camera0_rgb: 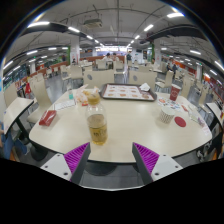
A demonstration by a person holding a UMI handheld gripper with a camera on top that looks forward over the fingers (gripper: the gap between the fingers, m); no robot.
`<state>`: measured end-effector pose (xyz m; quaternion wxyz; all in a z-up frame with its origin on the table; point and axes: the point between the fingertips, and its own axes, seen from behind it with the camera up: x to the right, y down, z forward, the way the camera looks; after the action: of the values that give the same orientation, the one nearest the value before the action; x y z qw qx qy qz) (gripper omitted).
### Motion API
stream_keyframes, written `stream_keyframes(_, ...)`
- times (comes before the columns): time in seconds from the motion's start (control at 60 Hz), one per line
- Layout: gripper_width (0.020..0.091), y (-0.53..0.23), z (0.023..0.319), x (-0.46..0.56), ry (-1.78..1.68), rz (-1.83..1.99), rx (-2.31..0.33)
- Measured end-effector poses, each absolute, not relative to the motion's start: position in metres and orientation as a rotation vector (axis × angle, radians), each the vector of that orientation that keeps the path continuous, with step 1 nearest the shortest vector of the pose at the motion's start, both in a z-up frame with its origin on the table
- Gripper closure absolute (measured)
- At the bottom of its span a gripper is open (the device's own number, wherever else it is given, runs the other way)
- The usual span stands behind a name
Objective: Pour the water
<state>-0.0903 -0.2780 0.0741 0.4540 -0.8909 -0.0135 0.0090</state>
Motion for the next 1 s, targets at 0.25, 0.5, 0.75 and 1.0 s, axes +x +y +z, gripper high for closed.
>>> stream_keyframes(0.25,0.0257,-0.195,0.056,-0.145,0.035,0.032,-2.077)
stream_keyframes(0.5,0.0606,-0.152,0.038,-0.135,0.058,-0.003,-2.0)
stream_keyframes(0.75,0.0737,-0.146,0.052,-0.132,0.0,0.001,-2.014)
stream_keyframes(1.0,0.0736,-0.117,0.149,-0.116,0.209,0.327,-1.956)
